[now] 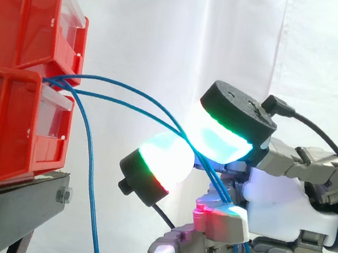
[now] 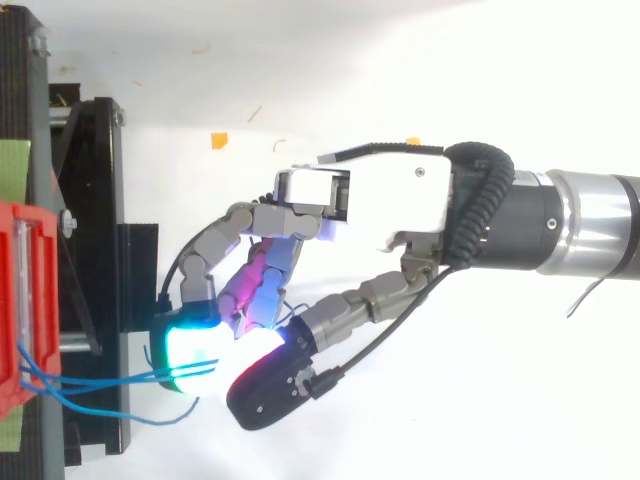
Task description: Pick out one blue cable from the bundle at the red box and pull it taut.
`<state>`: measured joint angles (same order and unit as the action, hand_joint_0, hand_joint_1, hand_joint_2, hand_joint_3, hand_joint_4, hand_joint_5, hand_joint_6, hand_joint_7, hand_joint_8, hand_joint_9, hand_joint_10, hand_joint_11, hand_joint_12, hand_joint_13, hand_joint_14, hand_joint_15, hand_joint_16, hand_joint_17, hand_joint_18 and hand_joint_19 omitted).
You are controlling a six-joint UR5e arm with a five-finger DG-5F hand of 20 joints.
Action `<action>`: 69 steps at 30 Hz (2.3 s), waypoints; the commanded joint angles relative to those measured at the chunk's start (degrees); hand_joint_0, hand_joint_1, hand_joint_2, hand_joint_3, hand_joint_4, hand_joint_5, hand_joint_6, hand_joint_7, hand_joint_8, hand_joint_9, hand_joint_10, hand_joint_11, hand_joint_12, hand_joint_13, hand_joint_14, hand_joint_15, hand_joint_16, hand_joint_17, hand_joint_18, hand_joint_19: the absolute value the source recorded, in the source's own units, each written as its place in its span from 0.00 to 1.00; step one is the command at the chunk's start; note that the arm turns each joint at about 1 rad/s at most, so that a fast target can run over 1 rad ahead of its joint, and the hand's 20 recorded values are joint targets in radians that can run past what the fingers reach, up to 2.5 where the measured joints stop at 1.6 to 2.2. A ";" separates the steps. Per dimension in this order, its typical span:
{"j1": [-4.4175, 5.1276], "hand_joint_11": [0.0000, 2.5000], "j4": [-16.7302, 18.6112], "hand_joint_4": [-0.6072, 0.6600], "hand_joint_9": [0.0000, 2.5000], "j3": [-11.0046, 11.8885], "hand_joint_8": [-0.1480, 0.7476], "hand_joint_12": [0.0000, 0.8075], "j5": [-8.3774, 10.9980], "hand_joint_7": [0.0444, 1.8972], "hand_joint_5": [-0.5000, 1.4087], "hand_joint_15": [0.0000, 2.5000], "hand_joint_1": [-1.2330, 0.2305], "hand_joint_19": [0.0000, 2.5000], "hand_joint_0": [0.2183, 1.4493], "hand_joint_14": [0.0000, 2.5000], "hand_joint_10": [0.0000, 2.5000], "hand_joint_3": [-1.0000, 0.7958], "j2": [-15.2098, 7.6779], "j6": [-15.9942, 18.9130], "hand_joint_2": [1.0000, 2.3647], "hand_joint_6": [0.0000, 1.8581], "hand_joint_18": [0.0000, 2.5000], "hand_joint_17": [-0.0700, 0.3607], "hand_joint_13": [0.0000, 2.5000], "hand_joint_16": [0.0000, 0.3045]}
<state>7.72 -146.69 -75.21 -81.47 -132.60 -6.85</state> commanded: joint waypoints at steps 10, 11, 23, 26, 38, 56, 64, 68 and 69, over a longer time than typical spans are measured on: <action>0.02 0.36 0.00 0.31 0.51 0.06 0.49 0.41 0.00 0.51 0.20 0.17 0.23 0.27 0.47 0.01 0.01 0.37 -0.03 0.00 0.01 0.52 0.33 0.40 0.36 0.15; 0.02 0.36 0.00 0.30 0.51 0.06 0.48 0.41 0.00 0.52 0.20 0.17 0.23 0.27 0.48 0.01 0.01 0.36 0.06 0.00 0.01 0.52 0.33 0.40 0.36 0.15; 0.02 0.36 0.00 0.28 0.54 0.06 0.47 0.38 0.00 0.50 0.20 0.16 0.23 0.25 0.46 0.01 0.01 0.28 -0.03 0.00 0.00 0.52 0.36 0.38 0.39 0.13; 0.02 0.36 0.00 0.29 0.55 0.06 0.47 0.38 0.00 0.49 0.20 0.16 0.23 0.25 0.45 0.01 0.01 0.28 -0.03 0.09 0.00 0.52 0.37 0.38 0.39 0.14; -0.07 0.36 0.00 0.40 0.55 0.06 0.49 0.41 0.00 0.44 0.21 0.16 0.28 0.27 0.36 0.01 0.01 0.34 -0.03 0.09 0.01 0.50 0.36 0.40 0.38 0.15; -0.07 0.34 0.00 0.43 0.52 0.24 0.49 0.43 0.00 0.40 0.20 0.18 0.46 0.29 0.30 0.01 0.01 0.41 -0.03 0.00 0.01 0.45 0.32 0.43 0.36 0.17; -0.07 0.34 -0.09 0.48 0.51 0.32 0.53 0.47 0.00 0.39 0.20 0.17 0.38 0.28 0.30 0.01 0.01 0.46 -0.03 0.00 0.01 0.47 0.34 0.46 0.36 0.19; -0.07 0.35 -0.09 0.48 0.50 0.41 0.51 0.45 0.00 0.40 0.20 0.17 0.35 0.28 0.30 0.01 0.01 0.46 0.06 0.00 0.01 0.47 0.33 0.44 0.36 0.18; -0.16 0.35 -0.18 0.48 0.50 0.41 0.51 0.44 0.00 0.42 0.19 0.17 0.34 0.28 0.30 0.01 0.01 0.46 -0.03 0.00 0.02 0.47 0.32 0.43 0.35 0.17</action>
<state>7.63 -146.80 -74.81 -81.47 -132.61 -6.85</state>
